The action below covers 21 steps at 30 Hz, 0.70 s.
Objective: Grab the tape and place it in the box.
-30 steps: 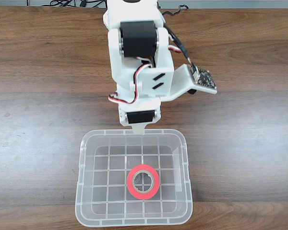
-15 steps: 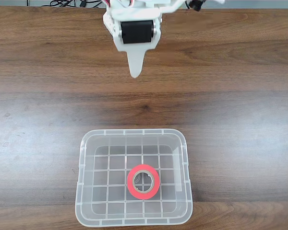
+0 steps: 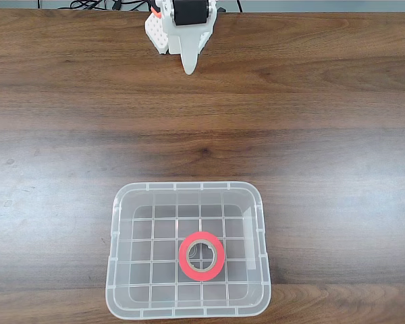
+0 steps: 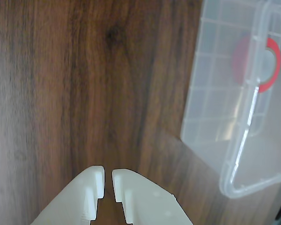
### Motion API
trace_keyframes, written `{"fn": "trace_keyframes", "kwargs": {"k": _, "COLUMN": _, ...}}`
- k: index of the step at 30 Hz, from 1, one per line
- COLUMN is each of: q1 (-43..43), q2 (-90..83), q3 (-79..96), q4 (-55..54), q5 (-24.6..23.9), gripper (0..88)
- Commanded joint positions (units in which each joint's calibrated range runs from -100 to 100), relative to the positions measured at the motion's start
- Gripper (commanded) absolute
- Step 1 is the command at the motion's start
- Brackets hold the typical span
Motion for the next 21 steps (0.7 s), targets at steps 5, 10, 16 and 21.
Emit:
{"fn": "trace_keyframes", "kwargs": {"k": 5, "q1": -0.46, "q2": -26.44, "q3": 38.72, "q4": -17.69, "q5": 0.3, "gripper": 1.3}}
{"fn": "trace_keyframes", "kwargs": {"k": 10, "q1": -0.17, "q2": -38.35, "q3": 51.07, "q4": -18.03, "q5": 0.3, "gripper": 1.4}}
{"fn": "trace_keyframes", "kwargs": {"k": 16, "q1": 0.34, "q2": -49.77, "q3": 59.48, "q4": -17.35, "q5": -0.07, "gripper": 1.4}}
{"fn": "trace_keyframes", "kwargs": {"k": 21, "q1": 0.27, "q2": -52.03, "q3": 61.67, "q4": -17.26, "q5": -0.17, "gripper": 1.4}}
